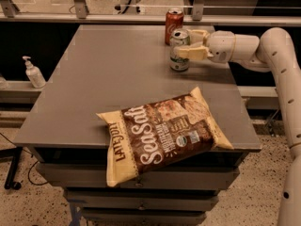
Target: Place 7up can upright
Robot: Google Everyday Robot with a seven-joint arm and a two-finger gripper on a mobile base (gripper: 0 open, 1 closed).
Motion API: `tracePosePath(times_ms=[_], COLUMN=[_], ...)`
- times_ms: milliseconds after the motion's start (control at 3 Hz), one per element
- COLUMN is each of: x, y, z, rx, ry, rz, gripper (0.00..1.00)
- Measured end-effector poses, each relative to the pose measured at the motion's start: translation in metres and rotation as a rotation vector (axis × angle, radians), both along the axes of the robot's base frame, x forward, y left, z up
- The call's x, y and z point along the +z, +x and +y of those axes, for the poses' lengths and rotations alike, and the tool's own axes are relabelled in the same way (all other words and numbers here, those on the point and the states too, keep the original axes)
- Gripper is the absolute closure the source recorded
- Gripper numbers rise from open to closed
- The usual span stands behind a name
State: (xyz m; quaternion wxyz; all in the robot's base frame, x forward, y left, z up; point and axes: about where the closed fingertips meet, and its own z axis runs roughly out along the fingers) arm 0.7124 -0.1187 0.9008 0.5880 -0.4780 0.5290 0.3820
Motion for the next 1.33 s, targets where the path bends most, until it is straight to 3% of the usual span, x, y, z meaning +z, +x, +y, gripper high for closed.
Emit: tracePosePath(times_ms=[333,667,1000,1333], x=[-0.001,0.004,0.012,0.030], y=[-0.005,-0.015,-0.030,-0.048], z=[0.004,0.007,0.003,-0.020], rx=[0.033,0.048,0.037,-0.024], ry=[-0.015,-0.010,-0.007,-0.031], rz=[-0.020,-0.039,-0.054,-0.075], gripper=[0.13,0.00,0.00,0.00])
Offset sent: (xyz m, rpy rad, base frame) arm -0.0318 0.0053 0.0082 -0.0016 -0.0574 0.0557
